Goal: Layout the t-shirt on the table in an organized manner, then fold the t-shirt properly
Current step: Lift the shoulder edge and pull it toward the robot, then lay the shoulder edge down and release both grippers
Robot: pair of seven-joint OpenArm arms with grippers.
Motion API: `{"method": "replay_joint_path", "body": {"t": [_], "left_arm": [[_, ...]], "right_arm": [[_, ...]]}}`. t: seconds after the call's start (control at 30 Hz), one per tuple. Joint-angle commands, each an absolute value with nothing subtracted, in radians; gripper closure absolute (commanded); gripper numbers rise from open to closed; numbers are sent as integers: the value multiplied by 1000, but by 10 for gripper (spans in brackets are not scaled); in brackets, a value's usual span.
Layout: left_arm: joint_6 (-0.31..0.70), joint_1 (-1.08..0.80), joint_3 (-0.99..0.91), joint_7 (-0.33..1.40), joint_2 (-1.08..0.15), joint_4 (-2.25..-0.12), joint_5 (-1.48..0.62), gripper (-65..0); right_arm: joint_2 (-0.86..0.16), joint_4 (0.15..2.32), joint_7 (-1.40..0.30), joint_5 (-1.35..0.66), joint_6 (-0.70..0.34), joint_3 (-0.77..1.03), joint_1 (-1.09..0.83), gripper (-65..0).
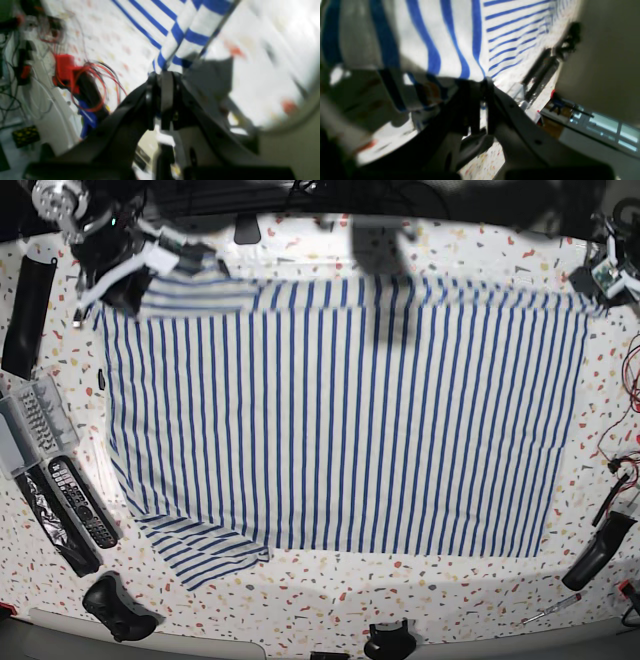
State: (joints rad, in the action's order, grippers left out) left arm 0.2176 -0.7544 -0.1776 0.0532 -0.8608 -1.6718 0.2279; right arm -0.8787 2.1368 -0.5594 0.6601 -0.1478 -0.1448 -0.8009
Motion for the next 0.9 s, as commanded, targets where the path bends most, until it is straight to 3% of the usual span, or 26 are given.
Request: {"method": "replay_joint_path", "body": {"t": [0.0, 0.33, 0.87], "left_arm": [[194, -734, -189, 52, -863, -1680, 226, 0], [196, -540, -188, -18, -792, -1590, 190, 0], [269, -345, -186, -54, -723, -1427, 122, 0]], "right_arm": [[-891, 2132, -552, 650, -134, -137, -778, 0], [-819, 1892, -411, 571, -134, -138, -566, 0], [-806, 1864, -405, 476, -119, -138, -460, 0]]}}
